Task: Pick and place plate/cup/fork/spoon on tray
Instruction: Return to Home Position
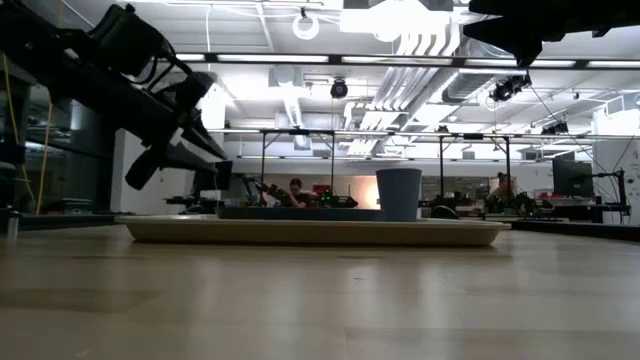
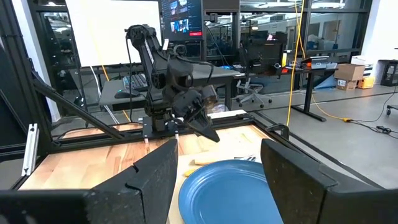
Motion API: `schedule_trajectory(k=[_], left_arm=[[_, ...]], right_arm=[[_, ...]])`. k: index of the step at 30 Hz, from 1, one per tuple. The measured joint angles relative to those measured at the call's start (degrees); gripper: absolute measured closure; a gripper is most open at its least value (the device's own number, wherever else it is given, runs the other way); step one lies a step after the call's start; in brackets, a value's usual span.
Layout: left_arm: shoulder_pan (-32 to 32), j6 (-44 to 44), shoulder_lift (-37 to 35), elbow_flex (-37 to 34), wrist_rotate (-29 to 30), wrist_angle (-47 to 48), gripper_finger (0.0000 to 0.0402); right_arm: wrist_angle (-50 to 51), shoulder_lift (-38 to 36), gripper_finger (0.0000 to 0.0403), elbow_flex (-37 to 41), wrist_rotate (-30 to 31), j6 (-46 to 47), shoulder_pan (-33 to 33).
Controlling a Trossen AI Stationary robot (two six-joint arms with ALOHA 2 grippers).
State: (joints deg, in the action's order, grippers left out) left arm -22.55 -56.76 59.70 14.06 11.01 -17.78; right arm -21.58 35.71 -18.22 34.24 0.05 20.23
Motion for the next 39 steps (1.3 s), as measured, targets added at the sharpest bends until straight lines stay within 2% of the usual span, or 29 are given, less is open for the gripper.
schedule_trajectory(k=[6,17,24,30,35,39], left_arm=[[0.0,2.0,-6.0,0.0,0.0,0.0,0.0296],[0.0,6.1,-21.1,0.1,-1.5,-0.7,0.0296],[1.7,12.7,-25.2,4.9,-4.4,0.0,0.0296],[9.1,23.5,-24.5,6.8,-3.2,0.2,0.0325],[18.8,32.8,-23.9,6.6,7.3,0.1,0.0391],[26.4,38.5,-23.9,6.6,11.8,0.0,0.0394]], right_arm=[[0.0,0.0,0.0181,0.0,0.0,0.0,0.0],[0.0,0.0,0.0181,0.0,0.0,0.0,0.0],[0.0,0.0,0.0181,0.0,0.0,0.0,0.0],[0.0,0.0,0.0181,0.0,0.0,0.0,0.0],[0.5,0.0,0.0181,0.0,0.0,0.0,0.0],[0.8,0.0,0.0181,0.0,0.0,0.1,0.0]])
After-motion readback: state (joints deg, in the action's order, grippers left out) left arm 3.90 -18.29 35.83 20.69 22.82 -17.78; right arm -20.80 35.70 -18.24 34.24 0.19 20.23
